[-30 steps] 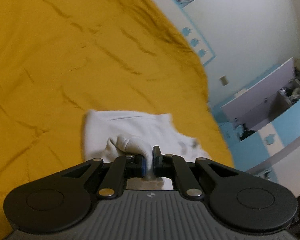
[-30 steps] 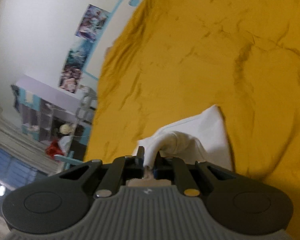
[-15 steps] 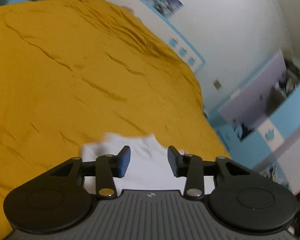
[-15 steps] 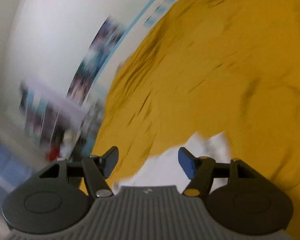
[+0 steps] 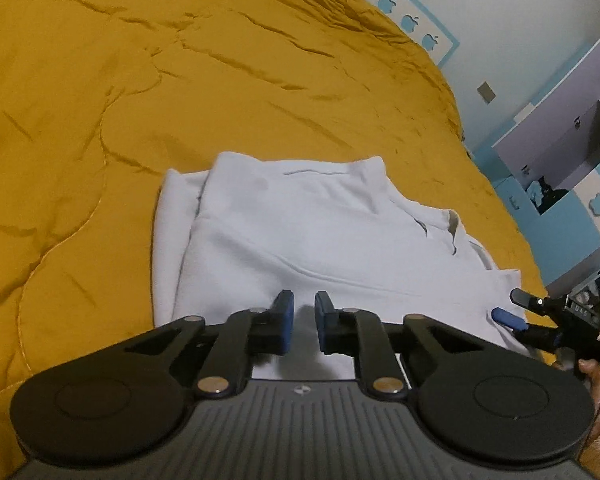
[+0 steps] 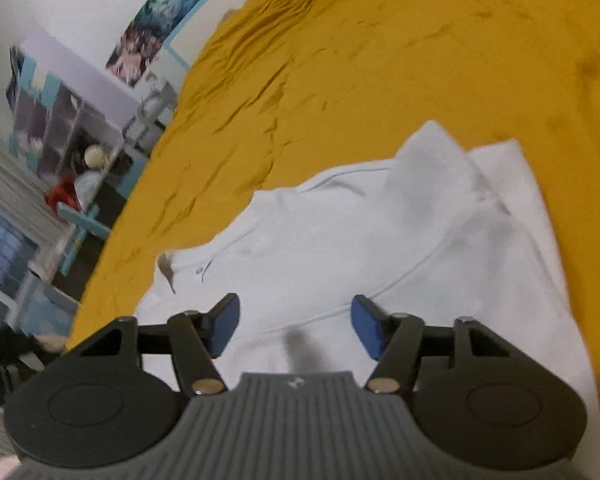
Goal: Fold small clothes
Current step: 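Fold the hem up toward the collar and open both grippers, then grasp the folded white sweatshirt with both grippers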
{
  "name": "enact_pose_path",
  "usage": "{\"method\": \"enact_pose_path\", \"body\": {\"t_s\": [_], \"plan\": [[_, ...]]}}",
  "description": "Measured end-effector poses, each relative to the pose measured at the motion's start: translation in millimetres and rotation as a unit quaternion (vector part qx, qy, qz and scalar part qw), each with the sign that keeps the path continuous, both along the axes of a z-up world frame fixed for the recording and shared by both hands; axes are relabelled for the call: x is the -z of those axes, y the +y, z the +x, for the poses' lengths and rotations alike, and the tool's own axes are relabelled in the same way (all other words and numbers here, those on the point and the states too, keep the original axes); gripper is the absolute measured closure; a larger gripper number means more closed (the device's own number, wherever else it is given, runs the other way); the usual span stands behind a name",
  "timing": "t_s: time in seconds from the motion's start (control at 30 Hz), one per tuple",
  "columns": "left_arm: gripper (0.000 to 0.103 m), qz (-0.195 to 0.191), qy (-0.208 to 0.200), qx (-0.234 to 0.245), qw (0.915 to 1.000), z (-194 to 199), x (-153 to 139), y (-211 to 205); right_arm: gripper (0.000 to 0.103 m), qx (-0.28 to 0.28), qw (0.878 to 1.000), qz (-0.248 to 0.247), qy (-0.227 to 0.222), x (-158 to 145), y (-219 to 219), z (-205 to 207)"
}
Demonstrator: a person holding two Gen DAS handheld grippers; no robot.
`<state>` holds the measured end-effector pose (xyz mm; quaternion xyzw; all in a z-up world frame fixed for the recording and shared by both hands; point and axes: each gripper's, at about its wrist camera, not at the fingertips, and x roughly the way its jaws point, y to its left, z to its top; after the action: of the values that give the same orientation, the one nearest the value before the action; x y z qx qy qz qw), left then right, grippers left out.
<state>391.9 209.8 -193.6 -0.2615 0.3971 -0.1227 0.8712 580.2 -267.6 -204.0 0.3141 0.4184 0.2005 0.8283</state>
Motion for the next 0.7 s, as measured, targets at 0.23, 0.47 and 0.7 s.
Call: {"method": "enact_pose_path", "body": {"t_s": [0.23, 0.47, 0.7], "plan": [[0.077, 0.037, -0.003, -0.012, 0.9992, -7, -21, -12, 0.039, 0.037, 0.999, 0.020, 0.013, -19, -1, -18], [0.021, 0.023, -0.043, -0.020, 0.9986, -86, -82, -41, 0.028, 0.041, 0.996, 0.052, -0.053, -100, -12, -121], [0.021, -0.112, -0.004, -0.060, 0.9919, -184, -70, -29, 0.025, 0.055, 0.996, 0.061, -0.021, -102, -38, -225]]}}
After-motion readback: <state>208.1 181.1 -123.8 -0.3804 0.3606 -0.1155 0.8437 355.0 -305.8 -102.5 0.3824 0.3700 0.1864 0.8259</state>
